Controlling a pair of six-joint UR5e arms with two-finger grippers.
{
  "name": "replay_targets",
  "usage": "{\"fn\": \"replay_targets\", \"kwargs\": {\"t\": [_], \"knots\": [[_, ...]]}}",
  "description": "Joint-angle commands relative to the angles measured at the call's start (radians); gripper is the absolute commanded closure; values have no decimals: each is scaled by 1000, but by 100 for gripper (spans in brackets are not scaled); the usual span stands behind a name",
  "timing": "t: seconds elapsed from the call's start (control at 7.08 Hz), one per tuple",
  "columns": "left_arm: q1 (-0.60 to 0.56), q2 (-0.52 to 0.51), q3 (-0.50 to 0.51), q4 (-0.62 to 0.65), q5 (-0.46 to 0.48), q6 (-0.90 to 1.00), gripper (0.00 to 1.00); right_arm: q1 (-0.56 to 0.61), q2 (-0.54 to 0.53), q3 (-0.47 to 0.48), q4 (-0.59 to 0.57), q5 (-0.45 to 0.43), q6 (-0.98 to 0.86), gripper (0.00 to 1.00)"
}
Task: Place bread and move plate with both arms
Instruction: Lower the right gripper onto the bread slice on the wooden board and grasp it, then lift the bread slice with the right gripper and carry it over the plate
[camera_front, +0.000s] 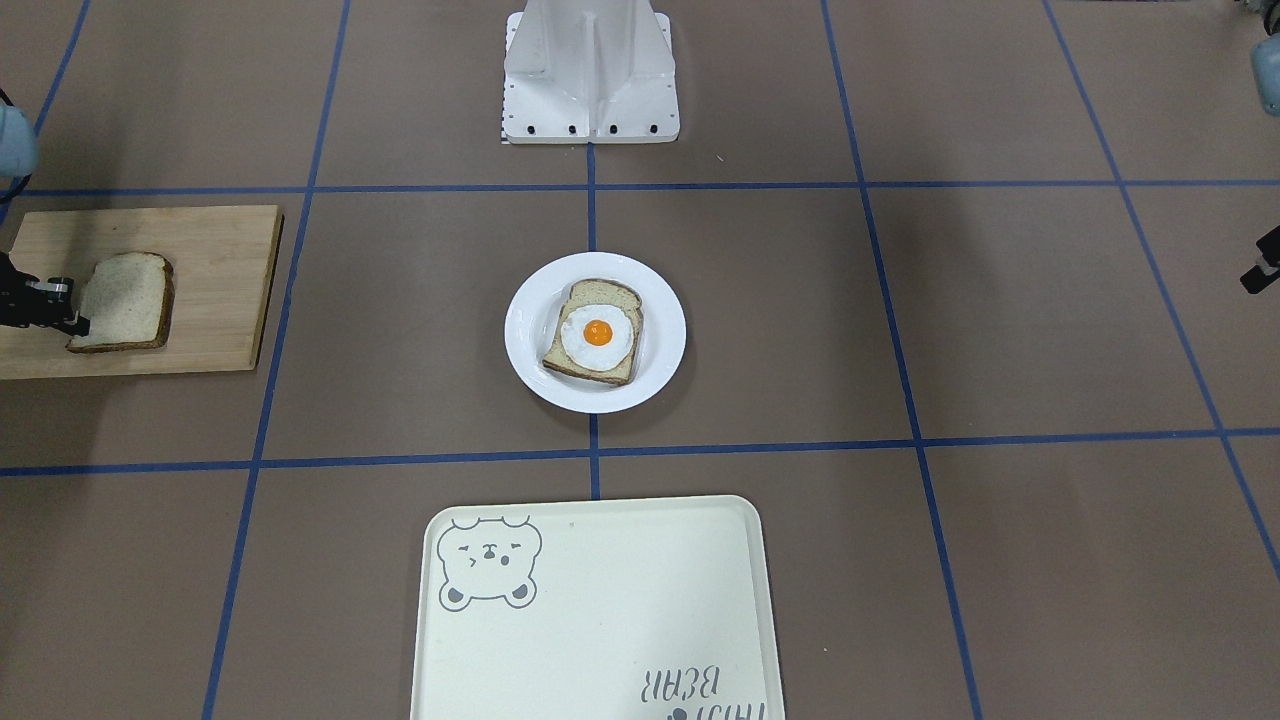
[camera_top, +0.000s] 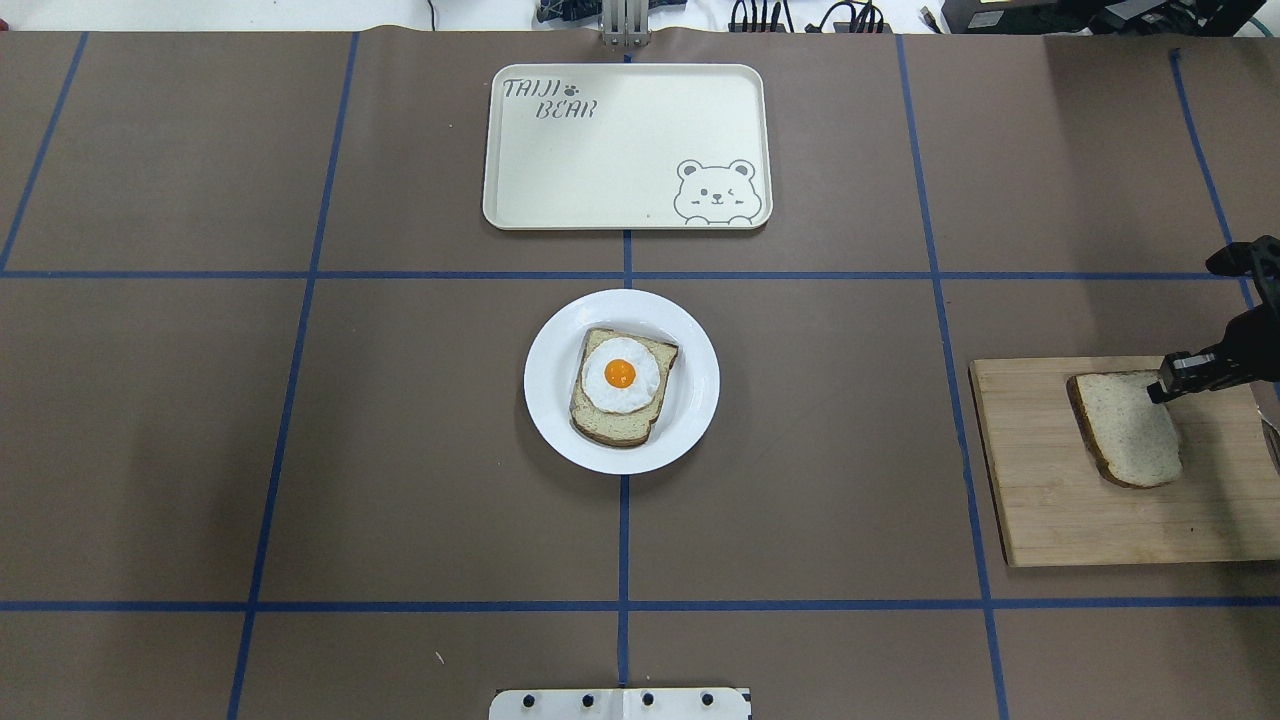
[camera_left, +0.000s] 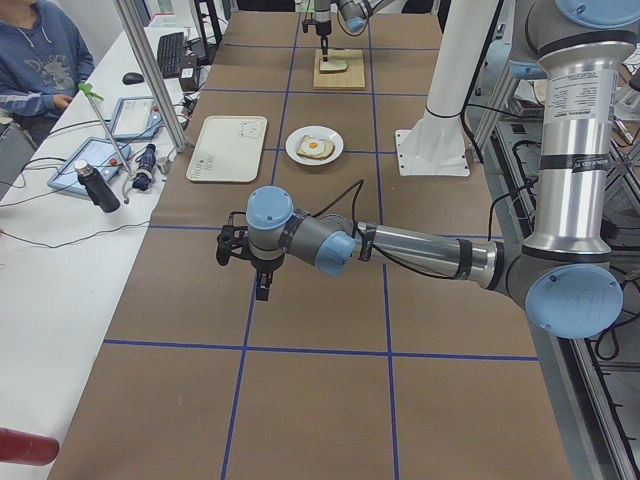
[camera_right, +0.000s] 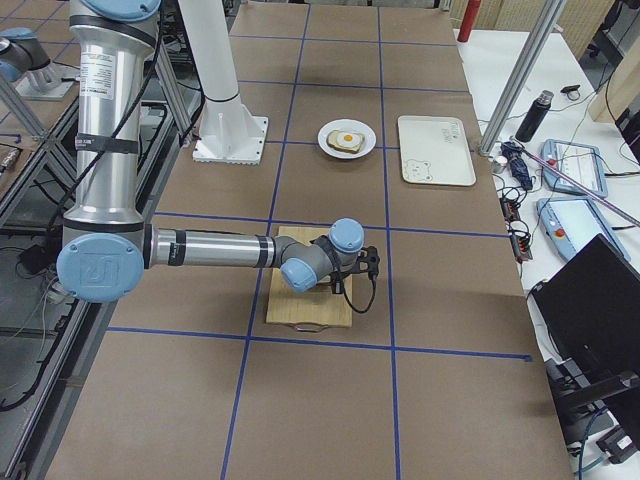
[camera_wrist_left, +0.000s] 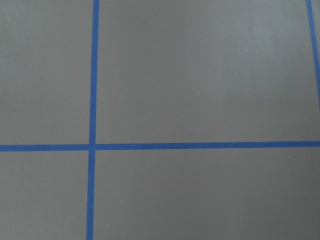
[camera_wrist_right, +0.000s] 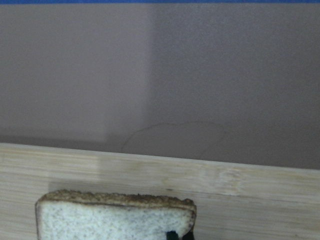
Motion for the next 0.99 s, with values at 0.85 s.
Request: {"fn": "replay_targets", "kwargs": {"t": [0.85], "knots": [[-1, 1, 0, -8, -4, -2, 2, 104, 48, 71, 1, 274, 13, 100]]}}
